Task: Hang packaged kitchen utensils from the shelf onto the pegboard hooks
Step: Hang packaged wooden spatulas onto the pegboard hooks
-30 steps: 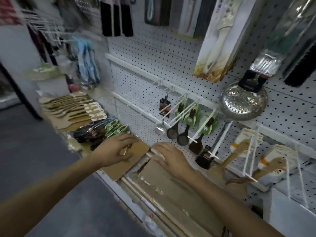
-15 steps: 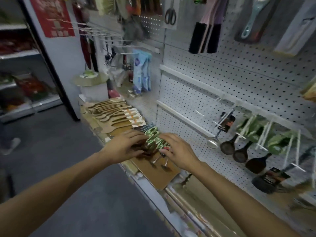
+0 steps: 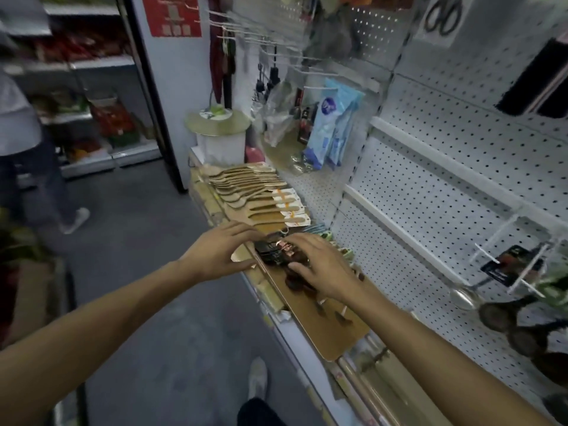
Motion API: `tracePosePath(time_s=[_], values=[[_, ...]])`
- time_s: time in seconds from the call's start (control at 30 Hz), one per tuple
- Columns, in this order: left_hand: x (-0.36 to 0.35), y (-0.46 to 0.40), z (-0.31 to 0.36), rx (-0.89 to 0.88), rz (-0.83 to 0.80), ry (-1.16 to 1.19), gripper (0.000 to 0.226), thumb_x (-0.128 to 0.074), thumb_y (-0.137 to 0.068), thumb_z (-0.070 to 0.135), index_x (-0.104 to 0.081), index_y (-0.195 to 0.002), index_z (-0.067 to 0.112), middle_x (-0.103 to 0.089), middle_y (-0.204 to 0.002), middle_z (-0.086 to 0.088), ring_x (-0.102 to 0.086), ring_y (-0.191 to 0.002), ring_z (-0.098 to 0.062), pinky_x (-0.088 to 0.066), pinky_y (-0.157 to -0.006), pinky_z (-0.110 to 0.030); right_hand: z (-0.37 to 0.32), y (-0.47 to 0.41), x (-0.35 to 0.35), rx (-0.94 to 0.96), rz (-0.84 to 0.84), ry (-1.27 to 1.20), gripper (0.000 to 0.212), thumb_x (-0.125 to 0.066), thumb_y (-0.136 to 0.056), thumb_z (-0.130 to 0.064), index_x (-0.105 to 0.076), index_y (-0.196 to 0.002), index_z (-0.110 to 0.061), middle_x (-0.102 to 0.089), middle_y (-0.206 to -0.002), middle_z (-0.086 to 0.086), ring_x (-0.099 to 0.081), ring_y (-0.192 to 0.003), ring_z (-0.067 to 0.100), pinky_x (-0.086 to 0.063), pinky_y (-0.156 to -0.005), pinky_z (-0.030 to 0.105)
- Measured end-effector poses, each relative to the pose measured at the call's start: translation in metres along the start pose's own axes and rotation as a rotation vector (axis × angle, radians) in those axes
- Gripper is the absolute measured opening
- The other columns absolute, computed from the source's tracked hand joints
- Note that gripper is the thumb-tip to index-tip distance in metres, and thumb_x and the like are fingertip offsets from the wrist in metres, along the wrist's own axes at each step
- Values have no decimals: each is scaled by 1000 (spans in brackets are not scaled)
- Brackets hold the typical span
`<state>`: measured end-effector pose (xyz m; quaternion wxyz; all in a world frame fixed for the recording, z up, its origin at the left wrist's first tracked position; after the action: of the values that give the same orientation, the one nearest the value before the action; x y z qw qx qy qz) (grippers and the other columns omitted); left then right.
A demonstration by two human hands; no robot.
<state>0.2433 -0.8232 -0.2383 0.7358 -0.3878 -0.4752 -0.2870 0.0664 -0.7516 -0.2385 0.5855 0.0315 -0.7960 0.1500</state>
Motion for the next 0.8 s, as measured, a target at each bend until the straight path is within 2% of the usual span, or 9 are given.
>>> tracePosePath(time_s=[0.1, 0.17, 0.47, 0.67, 0.8], values=[[-8, -17, -32, -1, -27, -23, 57, -55, -90, 60, -53, -139, 30, -58, -135, 11, -50, -126, -11, -47, -102, -30, 9, -40, -11, 14, 1, -6, 54, -58, -95, -41, -42, -144, -26, -47, -145, -6, -41, -132, 12, -33, -109, 27], [-15, -35, -56, 10, -46, -39, 55, -59, -91, 56, -54, -139, 30, -58, -136, 9, -51, -127, -13, -48, -102, -32, 20, -68, -18, 13, 6, -19, 54, -59, -95, -41, -42, -144, -27, -47, -145, -7, -39, -133, 11, -31, -107, 25], [-24, -120, -156, 23, -118, -51, 54, -58, -91, 57, -55, -137, 29, -59, -136, 8, -52, -126, -14, -49, -101, -32, 85, -189, -45, -33, -39, -53, 55, -59, -94, -44, -42, -144, -28, -45, -148, -6, -39, -135, 12, -31, -110, 30], [-31, -152, -224, 51, -147, -16, 55, -60, -91, 56, -54, -139, 29, -58, -137, 8, -51, -126, -14, -46, -101, -31, 106, -247, -66, -57, -80, -55, 55, -58, -95, -43, -42, -145, -27, -47, -144, -5, -43, -131, 13, -35, -99, 26], [-51, -169, -270, -5, -233, 5, 54, -55, -92, 57, -57, -136, 26, -60, -134, 5, -54, -123, -17, -50, -99, -35, 111, -274, -93, -76, -135, 5, 55, -59, -94, -42, -44, -144, -23, -50, -143, 0, -47, -129, 18, -36, -102, 30]])
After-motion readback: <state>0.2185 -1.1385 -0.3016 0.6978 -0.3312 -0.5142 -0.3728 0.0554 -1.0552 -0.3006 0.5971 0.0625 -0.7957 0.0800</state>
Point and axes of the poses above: each hand's wrist, its own y-axis away from the middle knuckle, its own x-axis out of the back of the hand, z = x × y, the point moved 8 cm from there along -y, towards the middle knuckle
